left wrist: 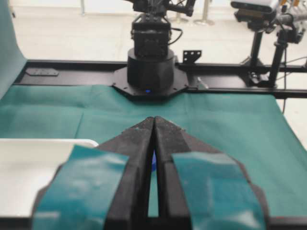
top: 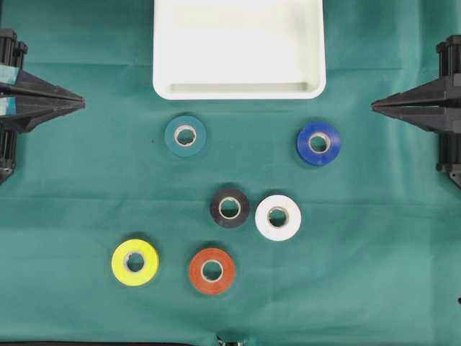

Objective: Pick up the tape from a random location and place it into the white case.

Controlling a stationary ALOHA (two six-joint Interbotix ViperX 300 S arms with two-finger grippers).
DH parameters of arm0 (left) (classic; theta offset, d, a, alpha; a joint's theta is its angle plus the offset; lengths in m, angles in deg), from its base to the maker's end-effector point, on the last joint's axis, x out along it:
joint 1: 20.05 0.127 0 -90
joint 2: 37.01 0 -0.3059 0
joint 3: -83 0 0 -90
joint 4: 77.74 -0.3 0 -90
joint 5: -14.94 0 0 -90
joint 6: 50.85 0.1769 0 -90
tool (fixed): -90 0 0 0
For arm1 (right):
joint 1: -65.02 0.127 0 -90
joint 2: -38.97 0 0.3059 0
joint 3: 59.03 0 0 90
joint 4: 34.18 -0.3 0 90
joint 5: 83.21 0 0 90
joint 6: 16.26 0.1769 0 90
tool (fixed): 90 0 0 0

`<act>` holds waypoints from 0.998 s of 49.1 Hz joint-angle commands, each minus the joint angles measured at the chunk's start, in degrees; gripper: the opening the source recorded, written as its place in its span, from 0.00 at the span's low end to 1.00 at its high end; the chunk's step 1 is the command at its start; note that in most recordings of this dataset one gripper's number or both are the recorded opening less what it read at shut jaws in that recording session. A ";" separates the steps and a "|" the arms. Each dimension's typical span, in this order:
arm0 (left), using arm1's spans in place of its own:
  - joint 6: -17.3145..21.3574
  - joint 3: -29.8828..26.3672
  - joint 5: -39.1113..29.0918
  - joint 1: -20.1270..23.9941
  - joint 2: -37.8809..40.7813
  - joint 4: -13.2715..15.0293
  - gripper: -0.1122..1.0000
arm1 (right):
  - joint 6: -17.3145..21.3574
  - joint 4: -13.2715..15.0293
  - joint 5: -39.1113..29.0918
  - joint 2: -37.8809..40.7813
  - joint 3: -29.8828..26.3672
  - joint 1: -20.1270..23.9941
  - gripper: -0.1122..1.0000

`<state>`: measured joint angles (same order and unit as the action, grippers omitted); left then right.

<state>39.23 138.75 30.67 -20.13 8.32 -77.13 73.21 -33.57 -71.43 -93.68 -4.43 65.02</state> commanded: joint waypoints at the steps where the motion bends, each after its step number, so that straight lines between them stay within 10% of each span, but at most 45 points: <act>1: 0.09 -1.32 0.35 -0.26 0.53 0.18 0.18 | 0.09 0.09 0.26 0.26 -1.41 -0.18 0.10; 19: 0.09 -1.32 0.35 -0.70 0.53 0.18 0.99 | 0.09 0.09 0.35 0.26 -1.49 -0.18 0.10; 49: 0.09 -1.23 0.18 2.72 0.53 0.18 0.99 | 0.18 0.09 0.26 0.35 -1.41 -0.18 0.10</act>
<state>39.32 138.75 30.67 -18.20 8.40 -77.04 73.30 -33.57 -71.43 -93.68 -4.34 64.93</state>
